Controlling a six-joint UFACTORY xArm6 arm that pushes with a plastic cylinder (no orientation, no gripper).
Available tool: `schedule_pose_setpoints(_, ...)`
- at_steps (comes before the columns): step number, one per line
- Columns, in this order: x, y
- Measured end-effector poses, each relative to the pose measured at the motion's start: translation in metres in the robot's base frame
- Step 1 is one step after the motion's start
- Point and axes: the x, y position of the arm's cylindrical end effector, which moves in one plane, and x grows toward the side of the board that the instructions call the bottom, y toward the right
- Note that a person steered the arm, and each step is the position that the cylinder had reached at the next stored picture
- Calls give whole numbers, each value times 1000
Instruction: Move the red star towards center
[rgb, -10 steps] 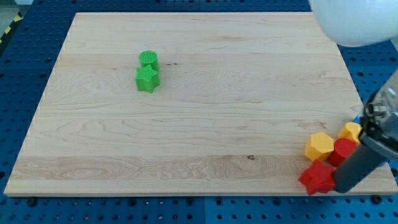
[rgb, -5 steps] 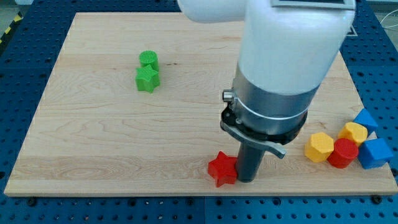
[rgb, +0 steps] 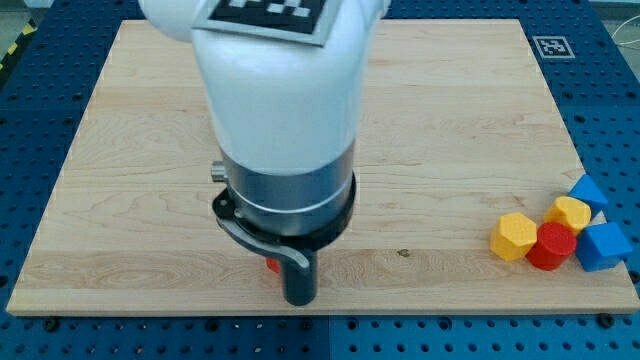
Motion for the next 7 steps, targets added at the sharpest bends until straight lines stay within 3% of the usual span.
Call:
schedule_pose_setpoints(3, -69, -4)
schedule_pose_setpoints(7, -62, -50)
